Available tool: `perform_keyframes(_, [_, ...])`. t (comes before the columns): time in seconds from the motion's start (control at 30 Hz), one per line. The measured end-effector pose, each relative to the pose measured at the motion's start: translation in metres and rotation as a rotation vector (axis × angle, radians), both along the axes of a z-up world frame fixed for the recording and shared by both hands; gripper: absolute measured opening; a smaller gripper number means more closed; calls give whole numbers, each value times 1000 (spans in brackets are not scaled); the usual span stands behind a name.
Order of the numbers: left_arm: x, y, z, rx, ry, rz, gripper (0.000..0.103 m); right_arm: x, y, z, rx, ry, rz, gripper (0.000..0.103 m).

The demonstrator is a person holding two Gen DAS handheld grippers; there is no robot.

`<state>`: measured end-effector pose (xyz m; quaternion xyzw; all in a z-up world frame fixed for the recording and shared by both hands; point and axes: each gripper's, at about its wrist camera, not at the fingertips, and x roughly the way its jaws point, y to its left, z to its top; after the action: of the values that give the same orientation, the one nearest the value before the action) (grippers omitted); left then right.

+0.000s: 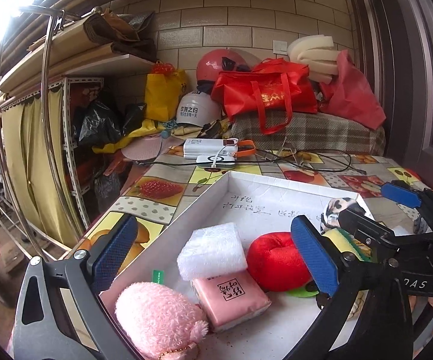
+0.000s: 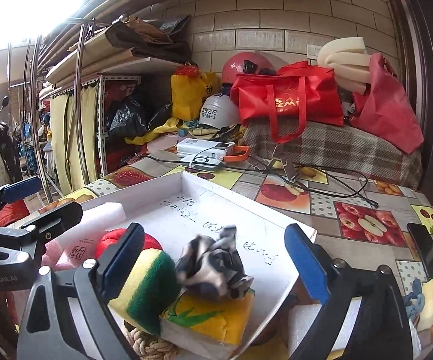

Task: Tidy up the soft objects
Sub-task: 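Carry the foam sheet with the left tool while the right tool carries the cloth into the box, then open both tools over the box and move them back to the table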

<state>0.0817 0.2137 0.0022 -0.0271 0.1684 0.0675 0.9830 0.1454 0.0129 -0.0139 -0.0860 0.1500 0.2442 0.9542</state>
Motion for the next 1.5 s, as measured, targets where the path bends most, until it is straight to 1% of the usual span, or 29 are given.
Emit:
perform_keyframes(0.07, [-1, 4, 0, -9, -4, 22, 103, 3, -1, 0, 7, 10, -8, 103])
perform_keyframes(0.2, [1, 6, 0, -18, 5, 34, 103, 2, 0, 2, 7, -9, -13, 103])
perform_keyframes(0.3, [0, 6, 1, -15, -4, 58, 103, -1, 2, 2, -6, -31, -14, 103])
perform_keyframes(0.43, [-6, 6, 1, -11, -24, 79, 103, -8, -6, 5, 30, -71, -27, 103])
perform_keyframes(0.6, [-14, 4, 2, -3, -36, 121, 103, -17, -20, 6, 55, -76, -79, 103])
perform_keyframes(0.67, [-19, 1, 2, 1, -34, 124, 103, -22, -22, 5, 54, -79, -81, 103])
perform_keyframes(0.8, [-27, -10, 2, 38, -34, 149, 103, -31, -27, 5, 50, -96, -100, 103])
perform_keyframes(1.0, [-41, -30, 1, 49, -27, 136, 103, -42, -47, 4, 80, -83, -105, 103])
perform_keyframes(1.1, [-50, -45, 1, 40, -27, 100, 103, -53, -59, 3, 77, -91, -106, 103])
perform_keyframes(1.27, [-60, -79, 1, 44, -14, 1, 103, -60, -89, 3, 84, -91, -135, 103])
perform_keyframes(1.37, [-62, -102, 2, 48, -2, -62, 103, -62, -113, 3, 81, -78, -151, 103])
perform_keyframes(1.5, [-63, -135, 3, 65, 18, -151, 103, -66, -154, 4, 91, -73, -195, 103])
